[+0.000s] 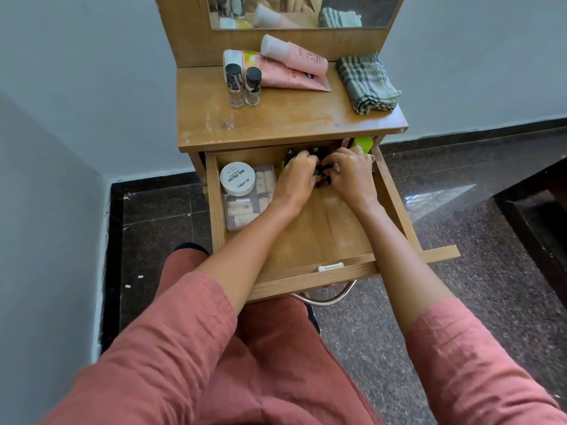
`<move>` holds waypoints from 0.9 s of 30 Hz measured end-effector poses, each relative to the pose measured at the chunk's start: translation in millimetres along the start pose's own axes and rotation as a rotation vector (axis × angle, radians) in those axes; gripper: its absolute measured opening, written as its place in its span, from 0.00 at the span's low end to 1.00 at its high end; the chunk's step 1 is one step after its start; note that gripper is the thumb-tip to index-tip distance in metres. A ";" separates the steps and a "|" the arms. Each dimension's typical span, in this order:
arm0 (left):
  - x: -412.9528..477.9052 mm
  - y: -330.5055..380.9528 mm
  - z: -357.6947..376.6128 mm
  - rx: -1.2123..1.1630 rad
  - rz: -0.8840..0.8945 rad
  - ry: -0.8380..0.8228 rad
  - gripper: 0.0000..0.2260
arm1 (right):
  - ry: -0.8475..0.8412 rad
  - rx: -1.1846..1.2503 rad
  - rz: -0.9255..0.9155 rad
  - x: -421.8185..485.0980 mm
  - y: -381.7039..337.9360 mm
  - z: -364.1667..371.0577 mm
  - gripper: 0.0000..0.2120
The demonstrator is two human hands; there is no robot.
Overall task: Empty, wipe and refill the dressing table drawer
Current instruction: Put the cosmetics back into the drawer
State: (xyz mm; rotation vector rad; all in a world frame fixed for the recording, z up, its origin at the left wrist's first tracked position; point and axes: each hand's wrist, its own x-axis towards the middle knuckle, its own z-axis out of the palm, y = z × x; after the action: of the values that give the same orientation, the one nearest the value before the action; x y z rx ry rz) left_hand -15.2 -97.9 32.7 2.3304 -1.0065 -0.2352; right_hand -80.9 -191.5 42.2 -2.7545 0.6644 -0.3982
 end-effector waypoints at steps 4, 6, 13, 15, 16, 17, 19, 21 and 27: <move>-1.4 0.8 1.9 -0.006 -0.001 0.016 0.11 | 0.007 -0.001 0.009 -0.2 0.6 2.3 0.14; -3.0 1.5 2.4 -0.007 -0.003 0.027 0.11 | 0.000 0.000 0.012 -0.1 0.5 2.8 0.14; -6.4 1.8 -8.3 -0.058 -0.005 0.045 0.13 | 0.033 0.042 0.015 -0.5 -3.0 -3.6 0.13; -7.1 3.6 -18.4 -0.094 0.009 0.089 0.13 | 0.087 0.113 -0.003 4.0 -11.4 -10.1 0.12; -7.4 4.8 -24.6 -0.117 0.021 0.127 0.13 | 0.122 0.164 -0.017 6.9 -17.2 -14.0 0.11; -7.5 5.4 -32.2 -0.139 0.036 0.176 0.13 | 0.156 0.215 -0.033 10.6 -24.1 -18.1 0.10; -7.1 4.6 -49.0 -0.173 0.069 0.293 0.12 | 0.191 0.301 -0.049 19.5 -39.7 -26.1 0.08; -4.6 0.7 -67.5 -0.179 0.096 0.415 0.10 | 0.191 0.378 -0.061 30.0 -56.4 -34.2 0.08; 10.7 -21.5 -120.9 -0.095 0.031 0.678 0.10 | 0.169 0.435 -0.127 67.9 -96.0 -38.6 0.14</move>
State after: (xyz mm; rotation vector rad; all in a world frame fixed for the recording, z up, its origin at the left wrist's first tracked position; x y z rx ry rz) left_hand 50.7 -40.2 119.5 2.0679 -0.6647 0.4818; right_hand 3.0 -149.6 123.0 -2.3692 0.3828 -0.7170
